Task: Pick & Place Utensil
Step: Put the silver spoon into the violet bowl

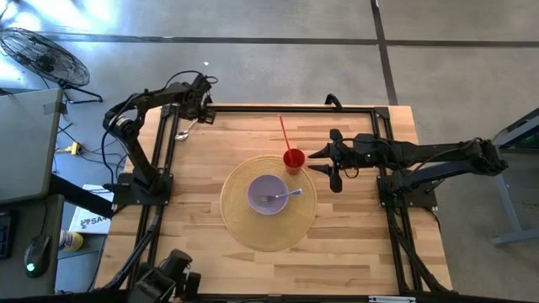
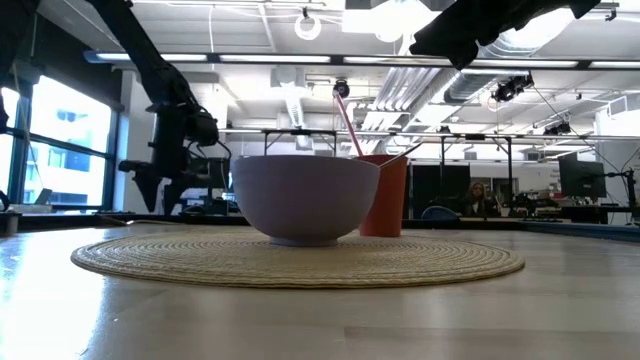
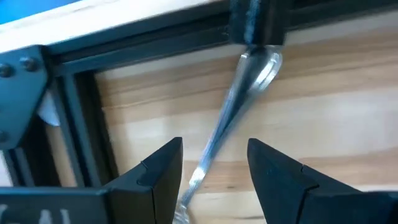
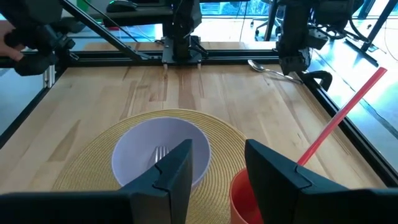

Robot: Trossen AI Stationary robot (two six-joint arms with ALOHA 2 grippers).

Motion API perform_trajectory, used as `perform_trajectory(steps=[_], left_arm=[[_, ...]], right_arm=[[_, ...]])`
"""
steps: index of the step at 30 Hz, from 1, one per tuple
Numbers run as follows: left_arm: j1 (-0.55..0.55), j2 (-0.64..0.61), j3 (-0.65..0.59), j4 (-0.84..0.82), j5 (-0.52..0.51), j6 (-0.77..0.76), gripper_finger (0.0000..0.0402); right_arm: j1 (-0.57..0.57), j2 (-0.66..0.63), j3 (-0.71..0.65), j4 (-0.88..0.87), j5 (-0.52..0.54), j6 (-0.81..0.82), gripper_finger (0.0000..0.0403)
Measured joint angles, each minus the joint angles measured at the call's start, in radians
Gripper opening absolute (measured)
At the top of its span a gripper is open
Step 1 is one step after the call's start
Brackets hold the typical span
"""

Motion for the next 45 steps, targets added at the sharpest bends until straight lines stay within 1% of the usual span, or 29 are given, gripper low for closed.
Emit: perform_trajectory(steps=[4, 7, 13, 18, 20, 24, 32, 35, 37, 41, 45], left_arm=[[0.018, 0.019, 0.028, -0.024, 0.029, 0.035, 0.0176], [0.043, 0.059, 0.051, -0.063, 0.050, 0.068, 0.0176], [0.071, 0.139, 0.077, -0.091, 0.057, 0.122, 0.0176], [0.064, 0.144, 0.076, -0.091, 0.070, 0.165, 0.0176], [0.057, 0.144, 0.075, -0.091, 0.069, 0.172, 0.0170], [0.057, 0.146, 0.078, -0.092, 0.067, 0.172, 0.0137], [0.048, 0.149, 0.104, -0.115, 0.107, 0.168, 0.0035], [0.032, 0.149, 0.104, -0.117, 0.108, 0.168, 0.0017], [0.018, 0.149, 0.104, -0.120, 0.107, 0.156, 0.0018], [-0.020, 0.150, 0.104, -0.132, 0.099, 0.135, 0.0039], [-0.080, 0.151, 0.104, -0.181, 0.108, 0.127, 0.0047]], right_arm=[[0.000, 0.000, 0.000, 0.000, 0.001, 0.000, 0.0139], [0.000, 0.000, 0.000, 0.000, 0.001, 0.000, 0.0139], [0.000, 0.000, 0.000, 0.000, 0.001, 0.000, 0.0139], [0.000, 0.000, 0.000, 0.000, 0.001, 0.000, 0.0139], [0.000, 0.000, 0.000, 0.000, 0.001, 0.000, 0.0139], [0.000, 0.000, 0.000, 0.000, 0.001, 0.000, 0.0139], [0.000, 0.000, 0.000, 0.000, 0.001, 0.001, 0.0139], [0.000, 0.000, 0.000, 0.000, 0.001, 0.001, 0.0139], [0.000, 0.000, 0.000, 0.000, 0.001, 0.001, 0.0139], [0.000, 0.000, 0.000, 0.000, 0.001, 0.001, 0.0139], [0.000, 0.000, 0.000, 0.000, 0.001, 0.002, 0.0139]])
